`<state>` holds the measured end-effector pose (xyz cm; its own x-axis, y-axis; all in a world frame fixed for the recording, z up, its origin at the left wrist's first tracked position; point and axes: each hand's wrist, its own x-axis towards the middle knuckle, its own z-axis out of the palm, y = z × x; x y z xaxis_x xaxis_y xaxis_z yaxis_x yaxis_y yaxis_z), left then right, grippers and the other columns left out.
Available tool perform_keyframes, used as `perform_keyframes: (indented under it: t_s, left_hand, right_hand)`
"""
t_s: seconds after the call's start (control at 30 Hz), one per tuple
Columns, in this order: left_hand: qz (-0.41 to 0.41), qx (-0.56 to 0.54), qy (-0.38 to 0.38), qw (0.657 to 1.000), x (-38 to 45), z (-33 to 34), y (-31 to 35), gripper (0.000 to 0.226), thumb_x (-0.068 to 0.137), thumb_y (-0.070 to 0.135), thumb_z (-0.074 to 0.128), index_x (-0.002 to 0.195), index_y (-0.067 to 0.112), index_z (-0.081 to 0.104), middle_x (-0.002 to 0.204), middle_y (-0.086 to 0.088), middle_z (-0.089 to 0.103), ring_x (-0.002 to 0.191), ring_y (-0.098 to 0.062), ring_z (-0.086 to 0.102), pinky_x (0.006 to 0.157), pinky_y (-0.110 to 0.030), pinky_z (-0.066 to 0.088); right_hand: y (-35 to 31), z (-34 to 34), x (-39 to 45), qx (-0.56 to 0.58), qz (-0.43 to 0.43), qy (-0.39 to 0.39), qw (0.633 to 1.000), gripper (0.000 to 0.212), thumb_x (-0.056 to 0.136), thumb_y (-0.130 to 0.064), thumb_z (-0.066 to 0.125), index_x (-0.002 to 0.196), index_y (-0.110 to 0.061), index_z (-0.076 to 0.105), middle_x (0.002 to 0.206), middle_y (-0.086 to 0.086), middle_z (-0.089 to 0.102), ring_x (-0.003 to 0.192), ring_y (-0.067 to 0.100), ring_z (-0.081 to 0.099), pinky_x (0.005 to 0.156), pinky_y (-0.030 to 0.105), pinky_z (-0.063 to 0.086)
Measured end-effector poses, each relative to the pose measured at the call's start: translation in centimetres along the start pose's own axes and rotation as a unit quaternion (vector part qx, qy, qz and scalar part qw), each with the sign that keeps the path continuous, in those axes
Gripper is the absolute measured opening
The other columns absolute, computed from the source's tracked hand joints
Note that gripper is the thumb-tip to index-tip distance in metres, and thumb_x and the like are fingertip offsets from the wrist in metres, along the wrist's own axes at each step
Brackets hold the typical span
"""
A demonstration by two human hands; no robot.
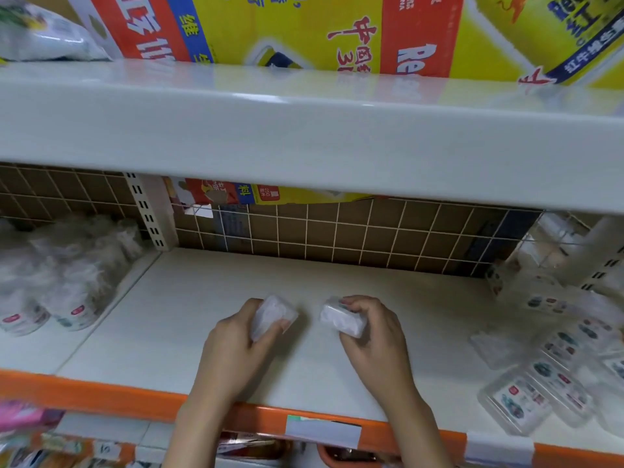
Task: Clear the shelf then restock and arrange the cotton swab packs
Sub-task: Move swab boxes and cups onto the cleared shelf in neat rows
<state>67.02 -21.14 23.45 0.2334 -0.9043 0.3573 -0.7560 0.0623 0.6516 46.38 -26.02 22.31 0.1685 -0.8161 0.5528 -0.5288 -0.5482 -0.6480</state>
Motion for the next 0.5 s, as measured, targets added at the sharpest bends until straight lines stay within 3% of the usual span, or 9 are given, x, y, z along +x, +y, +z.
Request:
perform_keyframes:
  t_s: [0.07,0.17,0.3,0.4,0.5]
  left_hand:
    - [0.004,-0.02,-0.005,1.0,0.1,-0.5,-0.4,0.043,0.075,0.068,0.046,0.101,0.036,0.057,0.077,0.022,0.057,0.072,0.0,0.055,0.062,-0.01,0.037]
    - [0.003,-0.051,-0.006,0.999,0.7,-2.1,-1.2,0.031,0.081,0.057,0.06,0.107,0.042,0.058,0.101,0.027,0.06,0.093,0.006,0.055,0.076,0.001,0.034]
    - [-0.019,-0.097,-0.02,0.995,2.0,-5.0,-3.1,0.041,0.074,0.058,0.054,0.114,0.05,0.049,0.101,0.026,0.06,0.089,0.009,0.056,0.073,0.002,0.036]
    - [-0.006,-0.103,-0.028,0.994,3.2,-7.4,-5.3,0.051,0.071,0.063,0.053,0.121,0.053,0.044,0.098,0.024,0.059,0.082,0.014,0.056,0.068,0.002,0.036]
    - [0.026,-0.087,-0.039,0.995,4.3,-10.4,-8.5,0.051,0.073,0.067,0.054,0.121,0.058,0.038,0.109,0.035,0.049,0.089,0.018,0.053,0.074,0.005,0.033]
  right_hand:
    - [-0.5,0.6,0.5,-0.014,-0.009,-0.002,1.0,0.035,0.071,-0.011,0.069,0.097,-0.028,0.053,0.093,-0.023,0.053,0.089,-0.013,0.043,0.075,0.011,0.036]
    - [-1.5,2.1,1.3,-0.015,-0.015,-0.034,0.999,0.033,0.069,-0.017,0.066,0.093,-0.032,0.05,0.092,-0.023,0.048,0.085,-0.001,0.048,0.073,0.024,0.041]
    - [-3.5,5.3,2.4,0.058,0.018,-0.069,0.996,0.03,0.07,-0.013,0.065,0.092,-0.027,0.05,0.094,-0.019,0.046,0.083,0.004,0.051,0.066,0.019,0.041]
    - [-5.5,8.5,3.1,0.078,0.058,-0.106,0.99,0.033,0.076,-0.013,0.067,0.104,-0.025,0.053,0.099,-0.018,0.053,0.088,0.004,0.053,0.071,0.026,0.047]
    - [-8.3,12.3,3.5,0.072,0.073,-0.121,0.987,0.039,0.08,-0.018,0.066,0.114,-0.029,0.049,0.107,-0.016,0.054,0.096,-0.001,0.05,0.077,0.025,0.048]
